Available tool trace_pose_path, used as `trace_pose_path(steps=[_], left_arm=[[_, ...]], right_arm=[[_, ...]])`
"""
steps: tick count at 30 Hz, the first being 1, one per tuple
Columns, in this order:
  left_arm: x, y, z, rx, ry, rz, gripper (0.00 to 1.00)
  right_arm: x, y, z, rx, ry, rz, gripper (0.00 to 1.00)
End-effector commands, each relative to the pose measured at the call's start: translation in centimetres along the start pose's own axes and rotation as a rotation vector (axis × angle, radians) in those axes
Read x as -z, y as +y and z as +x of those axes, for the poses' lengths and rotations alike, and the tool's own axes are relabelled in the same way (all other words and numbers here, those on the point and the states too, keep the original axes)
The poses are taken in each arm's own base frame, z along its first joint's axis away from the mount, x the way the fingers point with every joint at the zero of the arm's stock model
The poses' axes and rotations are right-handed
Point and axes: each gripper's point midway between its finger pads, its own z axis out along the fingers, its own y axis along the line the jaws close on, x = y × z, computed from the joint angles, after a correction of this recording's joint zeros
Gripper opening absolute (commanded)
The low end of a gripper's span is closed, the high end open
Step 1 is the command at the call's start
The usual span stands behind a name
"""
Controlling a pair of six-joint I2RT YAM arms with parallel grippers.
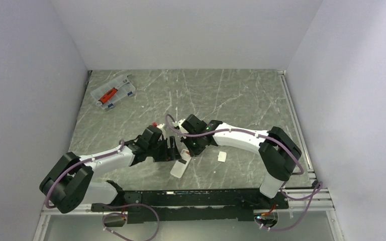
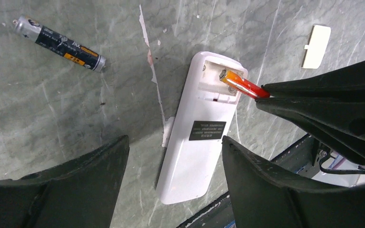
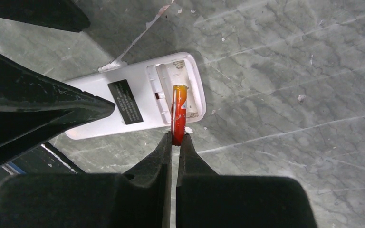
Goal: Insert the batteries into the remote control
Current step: Load the battery into the remote control.
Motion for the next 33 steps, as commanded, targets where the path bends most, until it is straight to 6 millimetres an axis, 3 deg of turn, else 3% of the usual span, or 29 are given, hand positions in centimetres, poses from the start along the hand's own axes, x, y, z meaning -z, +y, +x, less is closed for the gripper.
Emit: trace_pose_path(steps=[1, 9, 30, 33], left_arm=[[-0.6, 2.1, 1.9, -0.008, 0.067, -0.065, 0.76], [-1.4, 2.0, 1.6, -0.034, 0.075, -0.065, 0.63], [-3.1, 2.5, 1.5, -0.072, 0.092, -0.069, 0.46], [-3.2, 2.5, 1.5, -0.079, 0.095, -0.068, 0.4]], right_arm=[[0.5, 0.3, -2.1, 0.01, -0.053, -0.012, 0.0], [0.1, 0.3, -1.9, 0.005, -0.037, -0.017, 0.0], [-0.5, 0.2, -2.0, -0.006, -0.031, -0.017, 0.0], [-0.6, 0.1, -2.0, -0.01, -0.031, -0.019, 0.0]])
